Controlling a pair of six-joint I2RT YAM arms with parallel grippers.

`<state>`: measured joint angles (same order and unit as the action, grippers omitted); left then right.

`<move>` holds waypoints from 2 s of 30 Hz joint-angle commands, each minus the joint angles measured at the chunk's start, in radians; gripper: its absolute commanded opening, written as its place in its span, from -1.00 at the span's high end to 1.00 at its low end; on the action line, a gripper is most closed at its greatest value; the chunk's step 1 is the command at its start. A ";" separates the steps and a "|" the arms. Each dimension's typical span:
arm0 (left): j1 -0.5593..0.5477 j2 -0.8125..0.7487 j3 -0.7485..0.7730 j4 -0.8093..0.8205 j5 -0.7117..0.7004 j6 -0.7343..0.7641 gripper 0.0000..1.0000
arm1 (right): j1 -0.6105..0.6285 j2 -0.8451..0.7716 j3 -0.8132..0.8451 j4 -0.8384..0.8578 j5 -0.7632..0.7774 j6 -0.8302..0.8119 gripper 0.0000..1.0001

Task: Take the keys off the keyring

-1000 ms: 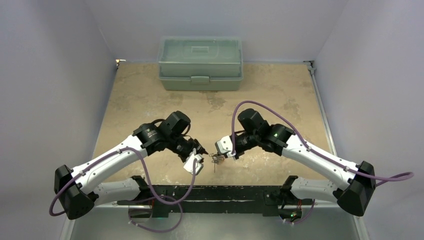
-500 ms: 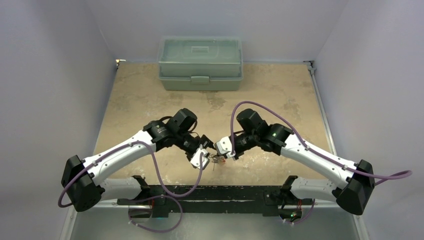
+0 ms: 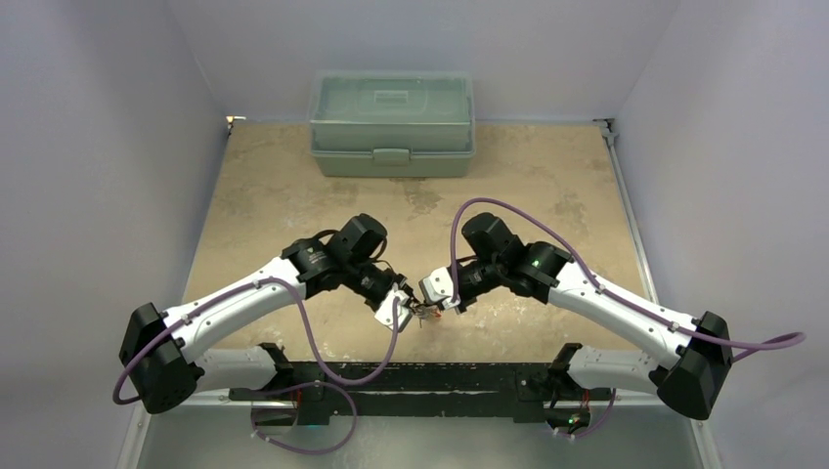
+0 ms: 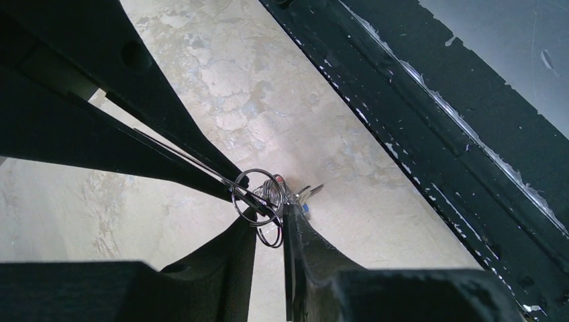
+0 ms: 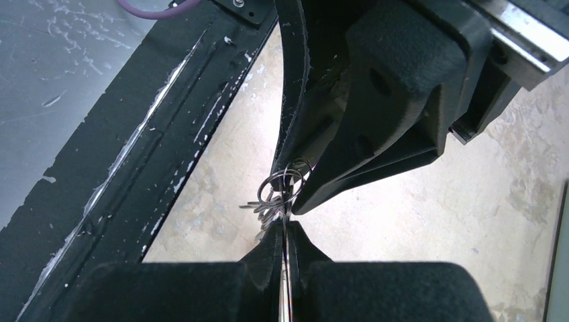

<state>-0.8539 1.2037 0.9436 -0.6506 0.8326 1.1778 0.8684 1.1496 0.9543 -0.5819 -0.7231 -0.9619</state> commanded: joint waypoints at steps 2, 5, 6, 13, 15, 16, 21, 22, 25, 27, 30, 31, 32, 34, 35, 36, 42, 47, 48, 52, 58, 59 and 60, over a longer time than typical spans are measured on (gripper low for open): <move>-0.006 -0.034 0.009 -0.048 0.015 0.011 0.69 | 0.001 -0.021 0.027 0.045 -0.011 -0.002 1.00; -0.005 -0.046 0.019 -0.070 -0.002 0.010 0.81 | 0.000 -0.026 0.017 0.047 -0.011 0.001 1.00; -0.005 -0.048 0.022 -0.080 -0.007 0.010 0.85 | 0.000 -0.028 0.015 0.047 -0.011 0.002 1.00; 0.000 -0.078 0.031 -0.132 -0.049 0.017 0.93 | -0.010 -0.042 0.004 0.042 -0.001 0.010 1.00; 0.005 -0.095 0.037 -0.147 -0.069 0.017 0.95 | -0.018 -0.046 -0.009 0.040 0.000 0.012 1.00; 0.005 -0.098 0.037 -0.150 -0.074 0.015 0.96 | -0.019 -0.047 -0.013 0.040 0.001 0.014 1.00; 0.007 -0.120 0.033 -0.169 -0.087 0.008 0.97 | -0.026 -0.053 -0.037 0.043 -0.004 0.019 1.00; 0.009 -0.123 0.032 -0.168 -0.089 0.007 0.97 | -0.026 -0.052 -0.042 0.046 -0.006 0.021 1.00; 0.007 -0.120 0.035 -0.161 -0.089 0.005 0.97 | -0.026 -0.042 -0.053 0.047 -0.022 0.023 1.00; 0.007 -0.111 0.039 -0.158 -0.086 0.005 0.97 | -0.026 -0.033 -0.054 0.047 -0.029 0.023 1.00; 0.007 -0.097 0.044 -0.157 -0.096 0.015 1.00 | -0.026 -0.021 -0.051 0.046 -0.030 0.026 1.00; 0.008 -0.094 0.046 -0.155 -0.100 0.015 1.00 | -0.026 -0.018 -0.053 0.049 -0.029 0.030 1.00; 0.007 -0.091 0.049 -0.156 -0.103 0.016 1.00 | -0.026 -0.015 -0.054 0.053 -0.029 0.034 1.00; 0.008 -0.085 0.052 -0.167 -0.104 0.021 1.00 | -0.033 -0.009 -0.059 0.062 -0.028 0.043 1.00; 0.008 -0.083 0.050 -0.174 -0.105 0.021 1.00 | -0.040 -0.005 -0.061 0.065 -0.037 0.044 1.00; 0.007 -0.082 0.048 -0.177 -0.107 0.020 1.00 | -0.049 -0.001 -0.061 0.067 -0.047 0.047 1.00; 0.009 -0.093 0.004 -0.107 -0.127 -0.056 1.00 | -0.089 0.020 -0.052 0.066 -0.090 0.047 1.00; 0.007 -0.115 -0.068 0.019 -0.115 -0.135 1.00 | -0.091 0.029 -0.028 0.047 -0.111 0.036 1.00; 0.007 -0.123 -0.086 0.048 -0.105 -0.147 1.00 | -0.091 0.031 -0.022 0.041 -0.111 0.035 1.00; 0.007 -0.150 -0.148 0.147 -0.102 -0.180 0.71 | -0.092 0.030 -0.014 0.027 -0.105 0.029 1.00; 0.008 -0.191 -0.248 0.336 -0.117 -0.324 0.09 | -0.091 0.024 -0.003 0.033 -0.103 0.050 1.00; 0.009 -0.204 -0.269 0.372 -0.118 -0.351 0.02 | -0.091 0.023 -0.003 0.041 -0.096 0.064 1.00; 0.008 -0.219 -0.290 0.418 -0.123 -0.378 -0.03 | -0.091 0.022 -0.002 0.049 -0.093 0.077 1.00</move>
<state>-0.8501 1.0435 0.7162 -0.4351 0.6991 0.9386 0.7788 1.1870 0.9012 -0.5648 -0.7887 -0.9199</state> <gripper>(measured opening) 0.460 0.005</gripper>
